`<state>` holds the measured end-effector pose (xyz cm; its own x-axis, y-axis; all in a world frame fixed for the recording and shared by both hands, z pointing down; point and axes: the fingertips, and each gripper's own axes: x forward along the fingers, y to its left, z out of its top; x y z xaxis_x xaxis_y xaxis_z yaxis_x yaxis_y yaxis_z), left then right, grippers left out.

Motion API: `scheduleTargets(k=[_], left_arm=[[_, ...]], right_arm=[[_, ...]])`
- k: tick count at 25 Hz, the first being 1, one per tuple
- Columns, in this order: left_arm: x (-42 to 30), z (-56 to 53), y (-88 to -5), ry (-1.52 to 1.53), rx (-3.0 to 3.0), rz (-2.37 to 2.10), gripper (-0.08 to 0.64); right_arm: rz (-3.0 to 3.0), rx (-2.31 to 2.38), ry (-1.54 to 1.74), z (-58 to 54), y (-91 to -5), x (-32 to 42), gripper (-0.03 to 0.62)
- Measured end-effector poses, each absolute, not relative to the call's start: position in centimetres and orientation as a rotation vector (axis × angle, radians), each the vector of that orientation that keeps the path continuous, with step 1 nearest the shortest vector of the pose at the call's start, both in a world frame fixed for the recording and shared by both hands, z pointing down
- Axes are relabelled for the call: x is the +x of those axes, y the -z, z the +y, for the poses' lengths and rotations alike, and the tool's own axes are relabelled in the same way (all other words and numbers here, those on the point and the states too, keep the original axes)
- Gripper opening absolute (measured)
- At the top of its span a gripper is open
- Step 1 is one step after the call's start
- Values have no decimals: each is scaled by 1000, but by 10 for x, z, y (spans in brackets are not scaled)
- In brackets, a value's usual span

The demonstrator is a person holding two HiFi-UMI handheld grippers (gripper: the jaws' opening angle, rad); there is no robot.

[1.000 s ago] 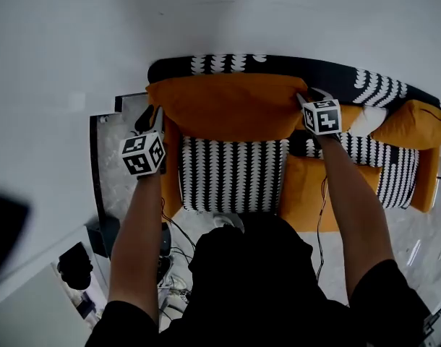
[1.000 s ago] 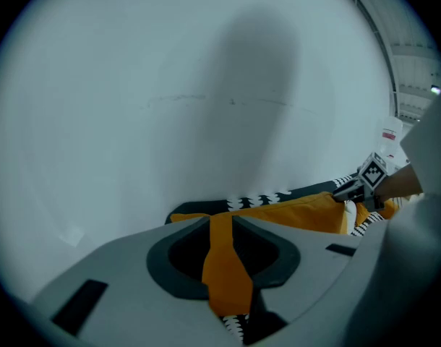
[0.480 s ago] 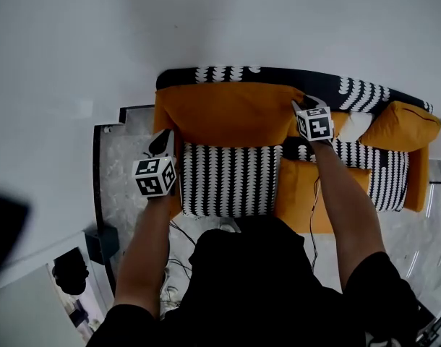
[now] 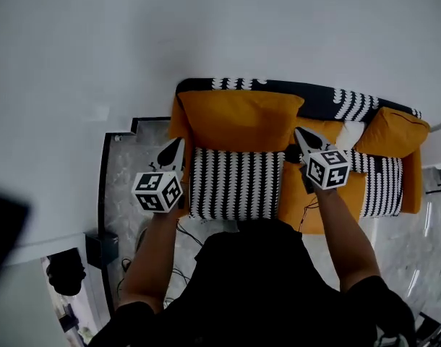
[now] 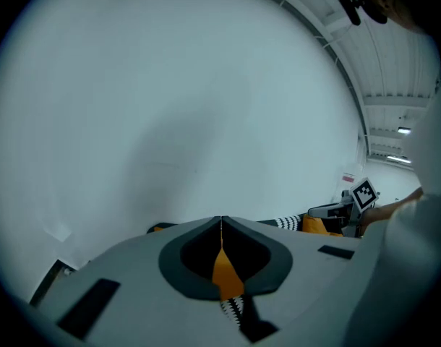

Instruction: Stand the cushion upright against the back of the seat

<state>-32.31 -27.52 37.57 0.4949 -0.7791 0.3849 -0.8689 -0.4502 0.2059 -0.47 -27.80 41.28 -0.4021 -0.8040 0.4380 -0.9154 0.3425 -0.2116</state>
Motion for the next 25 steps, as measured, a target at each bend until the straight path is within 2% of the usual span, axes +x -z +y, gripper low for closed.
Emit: scheduleTargets(k=[5, 12, 19, 25], left_arm=[[-315, -222, -357, -296, 2405, -1295, 17], [-298, -127, -336, -304, 2500, -1139, 17], [-289, -45, -327, -314, 2580, -1012, 17], [-274, -11, -328, -338, 2623, -929, 17]], right_arm=[[-2472, 1520, -722, -205, -369, -54, 35], [-2513, 1439, -580, -106, -332, -101, 37], [-2515, 1500, -737, -23, -334, -100, 37], [-2484, 1570, -682, 22, -326, -92, 37]])
